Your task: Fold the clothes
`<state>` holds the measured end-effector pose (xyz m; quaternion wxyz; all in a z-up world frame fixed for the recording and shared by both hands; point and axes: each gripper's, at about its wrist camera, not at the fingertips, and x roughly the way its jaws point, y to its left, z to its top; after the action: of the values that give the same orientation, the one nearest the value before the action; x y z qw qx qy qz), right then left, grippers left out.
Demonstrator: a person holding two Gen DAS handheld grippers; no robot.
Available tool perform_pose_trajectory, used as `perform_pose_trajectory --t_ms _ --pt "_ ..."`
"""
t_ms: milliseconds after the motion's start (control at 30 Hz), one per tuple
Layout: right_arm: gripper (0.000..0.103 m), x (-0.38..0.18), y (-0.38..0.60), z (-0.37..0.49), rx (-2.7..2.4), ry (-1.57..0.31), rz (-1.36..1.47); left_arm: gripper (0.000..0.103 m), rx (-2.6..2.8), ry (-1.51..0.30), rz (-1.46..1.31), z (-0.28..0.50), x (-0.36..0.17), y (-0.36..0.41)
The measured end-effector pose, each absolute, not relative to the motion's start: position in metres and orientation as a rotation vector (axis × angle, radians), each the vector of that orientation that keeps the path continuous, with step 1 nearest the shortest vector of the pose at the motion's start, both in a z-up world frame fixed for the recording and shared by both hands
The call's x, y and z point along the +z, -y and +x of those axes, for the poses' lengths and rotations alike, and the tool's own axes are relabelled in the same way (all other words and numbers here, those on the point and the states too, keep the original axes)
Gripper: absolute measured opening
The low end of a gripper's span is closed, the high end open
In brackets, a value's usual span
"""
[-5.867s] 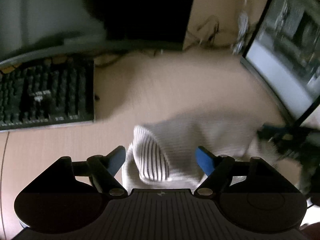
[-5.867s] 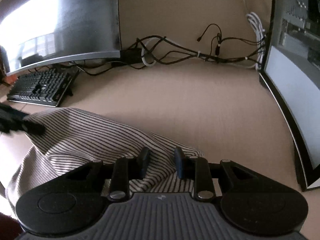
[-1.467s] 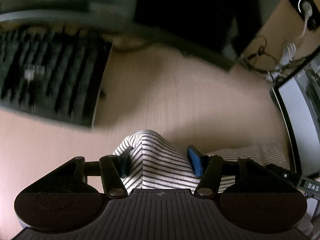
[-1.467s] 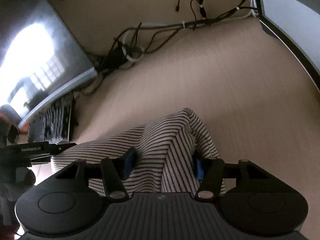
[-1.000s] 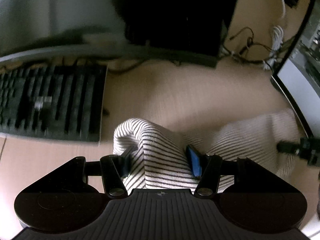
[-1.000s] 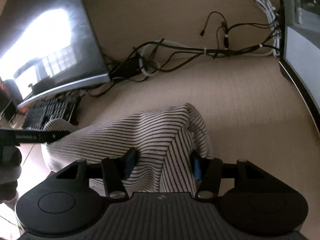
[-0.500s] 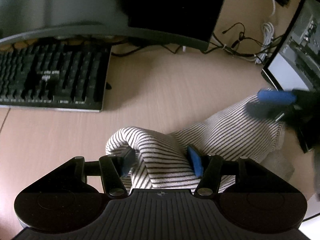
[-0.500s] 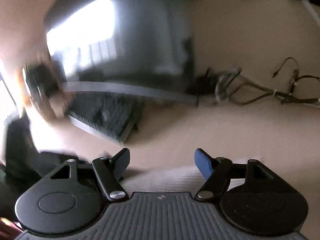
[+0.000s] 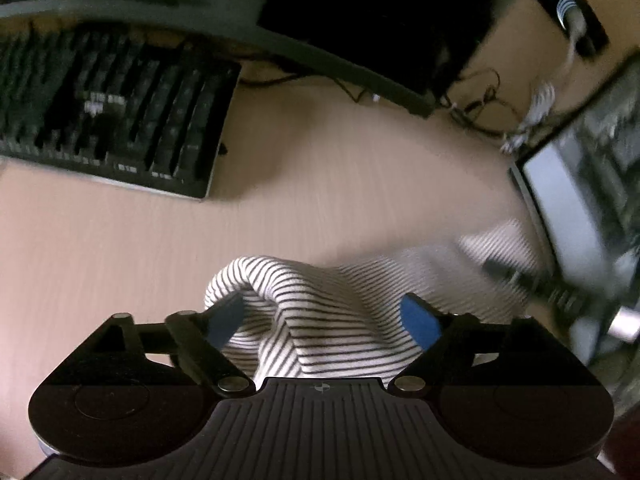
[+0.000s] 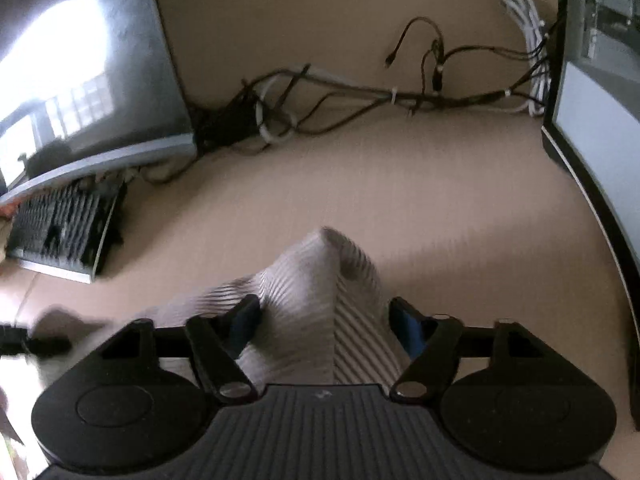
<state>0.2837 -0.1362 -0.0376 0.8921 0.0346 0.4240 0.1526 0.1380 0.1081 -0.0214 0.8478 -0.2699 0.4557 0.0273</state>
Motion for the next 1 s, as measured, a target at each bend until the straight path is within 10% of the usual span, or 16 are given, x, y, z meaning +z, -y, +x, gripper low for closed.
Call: perform_pose_trajectory --t_ms 300,667,1000 --pt "0.054 -0.037 0.143 0.260 0.371 -0.857 0.096 0.092 0.122 -1.092 -0.510 0.176 -0.036 -0.101" --pt "0.051 -0.039 0.144 0.284 0.401 -0.829 0.110 0.047 0.123 -1.022 -0.412 0.226 -0.028 -0.093" --pt "0.047 -0.022 0.142 0.283 0.428 -0.718 0.019 0.045 0.120 -0.899 -0.231 0.221 -0.015 -0.079"
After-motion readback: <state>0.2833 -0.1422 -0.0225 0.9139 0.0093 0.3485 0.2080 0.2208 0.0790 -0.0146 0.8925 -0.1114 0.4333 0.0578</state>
